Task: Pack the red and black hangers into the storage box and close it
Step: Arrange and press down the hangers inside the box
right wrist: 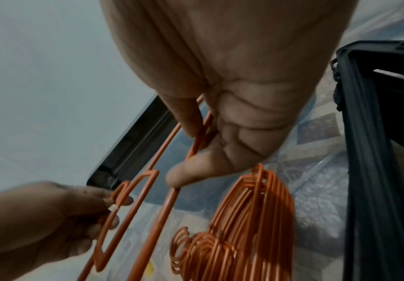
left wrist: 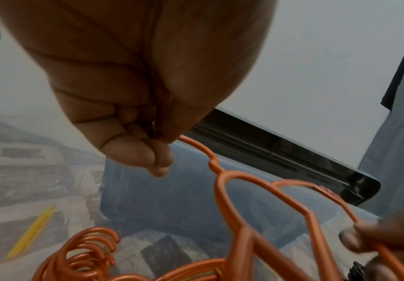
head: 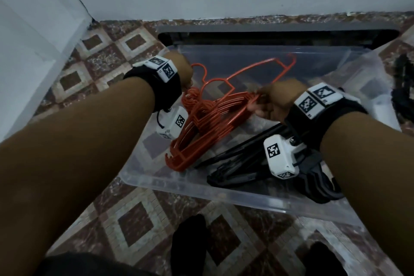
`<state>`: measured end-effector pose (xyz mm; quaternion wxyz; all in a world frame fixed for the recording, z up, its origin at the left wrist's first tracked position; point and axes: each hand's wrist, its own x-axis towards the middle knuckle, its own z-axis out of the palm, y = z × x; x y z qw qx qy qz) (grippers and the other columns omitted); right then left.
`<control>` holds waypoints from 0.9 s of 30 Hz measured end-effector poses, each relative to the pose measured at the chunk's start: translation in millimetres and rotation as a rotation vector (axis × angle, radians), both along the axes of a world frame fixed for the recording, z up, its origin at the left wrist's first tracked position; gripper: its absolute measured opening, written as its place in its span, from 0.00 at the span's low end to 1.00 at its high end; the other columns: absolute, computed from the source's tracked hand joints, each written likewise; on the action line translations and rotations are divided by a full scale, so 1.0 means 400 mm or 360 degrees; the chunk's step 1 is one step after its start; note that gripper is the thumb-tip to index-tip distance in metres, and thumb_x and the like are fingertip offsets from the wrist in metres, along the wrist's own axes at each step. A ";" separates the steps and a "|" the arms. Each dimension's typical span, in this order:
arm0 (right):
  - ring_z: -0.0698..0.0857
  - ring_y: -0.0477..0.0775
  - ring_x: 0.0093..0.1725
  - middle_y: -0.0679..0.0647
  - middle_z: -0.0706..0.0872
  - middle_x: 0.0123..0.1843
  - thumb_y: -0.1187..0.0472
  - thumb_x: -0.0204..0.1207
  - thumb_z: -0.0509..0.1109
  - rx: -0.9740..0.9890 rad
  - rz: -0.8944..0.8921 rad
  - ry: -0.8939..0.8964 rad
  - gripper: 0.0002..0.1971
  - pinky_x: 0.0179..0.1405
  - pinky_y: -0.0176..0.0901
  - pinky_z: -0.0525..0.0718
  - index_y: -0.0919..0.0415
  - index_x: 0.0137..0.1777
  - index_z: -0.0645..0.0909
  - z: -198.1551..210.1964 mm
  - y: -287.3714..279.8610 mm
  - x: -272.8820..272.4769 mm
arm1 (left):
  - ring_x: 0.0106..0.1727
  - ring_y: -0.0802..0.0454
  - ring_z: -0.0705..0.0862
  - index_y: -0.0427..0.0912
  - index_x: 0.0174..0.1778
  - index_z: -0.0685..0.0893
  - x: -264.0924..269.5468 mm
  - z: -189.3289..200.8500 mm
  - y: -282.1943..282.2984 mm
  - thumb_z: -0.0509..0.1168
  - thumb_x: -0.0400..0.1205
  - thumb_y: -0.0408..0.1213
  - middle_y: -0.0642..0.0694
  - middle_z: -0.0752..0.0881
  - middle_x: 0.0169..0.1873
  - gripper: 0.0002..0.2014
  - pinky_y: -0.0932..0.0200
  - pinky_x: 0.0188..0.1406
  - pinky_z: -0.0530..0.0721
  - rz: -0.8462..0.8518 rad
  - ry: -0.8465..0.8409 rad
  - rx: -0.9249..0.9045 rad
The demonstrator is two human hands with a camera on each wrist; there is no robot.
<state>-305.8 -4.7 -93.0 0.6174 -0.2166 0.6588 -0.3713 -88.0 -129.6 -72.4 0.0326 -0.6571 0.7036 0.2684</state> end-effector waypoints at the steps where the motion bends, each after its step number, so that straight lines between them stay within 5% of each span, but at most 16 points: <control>1: 0.88 0.50 0.22 0.57 0.85 0.25 0.64 0.87 0.59 -0.0113 -0.0011 0.0011 0.07 0.18 0.34 0.82 0.63 0.57 0.78 0.016 -0.005 -0.006 | 0.59 0.39 0.86 0.33 0.59 0.86 0.001 0.004 -0.003 0.71 0.81 0.41 0.38 0.88 0.58 0.16 0.47 0.61 0.84 0.0013 0.0006 0.0081; 6: 0.91 0.56 0.31 0.62 0.88 0.35 0.63 0.87 0.62 -0.0665 0.0503 0.0382 0.07 0.32 0.44 0.90 0.59 0.48 0.78 0.162 -0.005 -0.030 | 0.46 0.41 0.91 0.36 0.57 0.86 0.000 0.017 -0.001 0.58 0.85 0.54 0.38 0.91 0.48 0.24 0.45 0.53 0.89 0.0267 0.0330 -0.0062; 8: 0.92 0.55 0.34 0.61 0.89 0.37 0.61 0.87 0.63 -0.0825 0.0745 0.0711 0.06 0.35 0.44 0.92 0.59 0.51 0.81 0.222 0.002 -0.027 | 0.34 0.46 0.88 0.39 0.57 0.86 -0.012 0.065 0.008 0.54 0.86 0.60 0.41 0.91 0.40 0.27 0.55 0.37 0.86 0.0352 0.0608 -0.0052; 10: 0.92 0.48 0.33 0.54 0.91 0.36 0.58 0.86 0.64 -0.0981 0.0956 0.1118 0.07 0.35 0.40 0.91 0.57 0.54 0.83 0.271 0.009 -0.019 | 0.24 0.50 0.79 0.41 0.61 0.85 -0.010 0.131 0.031 0.49 0.85 0.65 0.41 0.88 0.34 0.33 0.62 0.24 0.75 0.0365 0.1081 0.0099; 13: 0.89 0.40 0.33 0.44 0.90 0.35 0.54 0.84 0.65 -0.1071 0.1183 0.1684 0.07 0.37 0.37 0.86 0.46 0.54 0.85 0.311 0.021 0.009 | 0.29 0.49 0.78 0.38 0.70 0.81 0.016 0.215 0.053 0.43 0.82 0.71 0.37 0.86 0.40 0.41 0.60 0.25 0.71 0.0157 0.1502 0.0469; 16: 0.88 0.53 0.45 0.51 0.90 0.43 0.56 0.82 0.65 -0.1093 0.1340 0.1992 0.12 0.45 0.42 0.83 0.47 0.59 0.88 0.301 0.029 0.040 | 0.33 0.52 0.80 0.36 0.66 0.83 0.017 0.246 0.073 0.55 0.84 0.63 0.40 0.88 0.42 0.33 0.60 0.29 0.73 -0.0093 0.1348 0.0584; 19: 0.80 0.57 0.41 0.57 0.87 0.45 0.56 0.84 0.62 -0.1045 0.1512 0.2123 0.15 0.43 0.43 0.76 0.51 0.64 0.87 0.256 0.030 0.069 | 0.32 0.54 0.82 0.39 0.58 0.86 -0.011 0.212 0.108 0.65 0.82 0.49 0.42 0.90 0.42 0.18 0.61 0.30 0.76 -0.0206 0.1047 0.0588; 24: 0.80 0.64 0.50 0.59 0.77 0.58 0.59 0.86 0.60 -0.0830 0.1544 0.2164 0.17 0.47 0.47 0.76 0.51 0.70 0.83 0.162 0.043 0.104 | 0.39 0.51 0.89 0.47 0.51 0.89 -0.019 0.136 0.127 0.61 0.83 0.59 0.47 0.92 0.44 0.20 0.58 0.34 0.85 -0.0540 -0.0096 0.0456; 27: 0.82 0.68 0.55 0.60 0.76 0.61 0.61 0.85 0.60 -0.0818 0.1436 0.2163 0.17 0.49 0.51 0.78 0.50 0.69 0.83 0.146 0.048 0.095 | 0.30 0.53 0.82 0.44 0.47 0.93 0.003 0.119 0.132 0.67 0.80 0.58 0.46 0.93 0.40 0.20 0.62 0.27 0.78 -0.0294 0.0102 0.0704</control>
